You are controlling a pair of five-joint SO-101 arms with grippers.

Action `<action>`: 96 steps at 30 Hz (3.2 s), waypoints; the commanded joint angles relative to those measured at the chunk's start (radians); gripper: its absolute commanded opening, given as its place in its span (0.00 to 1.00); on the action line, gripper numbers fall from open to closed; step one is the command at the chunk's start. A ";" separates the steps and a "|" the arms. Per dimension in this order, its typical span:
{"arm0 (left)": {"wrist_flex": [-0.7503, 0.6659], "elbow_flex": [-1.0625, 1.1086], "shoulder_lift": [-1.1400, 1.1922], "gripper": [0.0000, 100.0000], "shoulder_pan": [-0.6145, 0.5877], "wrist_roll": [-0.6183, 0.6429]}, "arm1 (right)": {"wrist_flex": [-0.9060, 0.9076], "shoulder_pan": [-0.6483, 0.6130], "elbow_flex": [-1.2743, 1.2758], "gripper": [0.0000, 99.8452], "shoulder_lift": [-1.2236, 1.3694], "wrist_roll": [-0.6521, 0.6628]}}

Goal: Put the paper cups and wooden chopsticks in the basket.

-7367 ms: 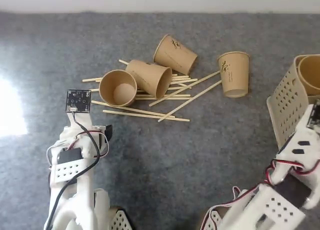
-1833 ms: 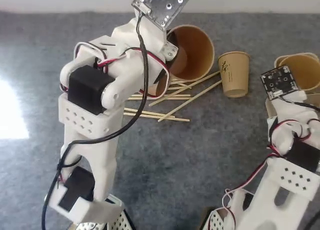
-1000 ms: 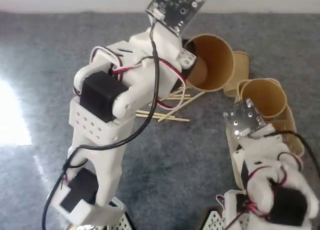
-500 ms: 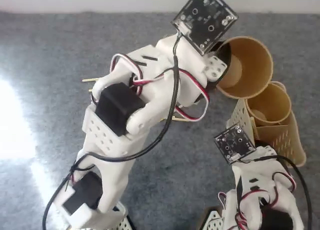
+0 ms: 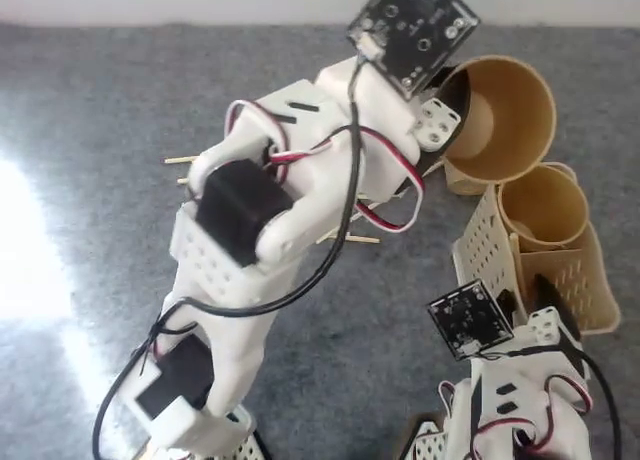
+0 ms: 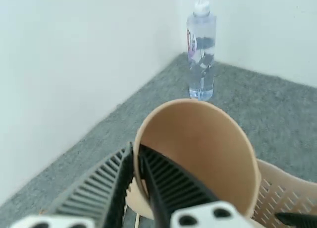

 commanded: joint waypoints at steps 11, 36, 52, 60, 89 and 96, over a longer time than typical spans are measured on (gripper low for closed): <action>0.075 -0.094 -0.014 0.01 -0.008 0.005 | -0.031 0.041 -0.207 0.14 -0.002 -0.094; 0.046 -0.077 0.006 0.01 0.183 0.006 | 0.183 0.039 -0.752 0.02 -0.005 -0.354; -0.029 -0.197 0.261 0.01 0.236 0.006 | 0.183 0.033 -0.700 0.02 -0.005 -0.359; -0.031 -0.272 0.342 0.01 0.230 0.009 | 0.182 0.033 -0.646 0.02 -0.005 -0.361; 0.054 -0.387 0.351 0.12 0.149 0.180 | 0.179 0.033 -0.646 0.02 -0.005 -0.361; 0.169 -0.545 0.351 0.12 0.089 0.066 | 0.157 0.033 -0.644 0.02 -0.004 -0.362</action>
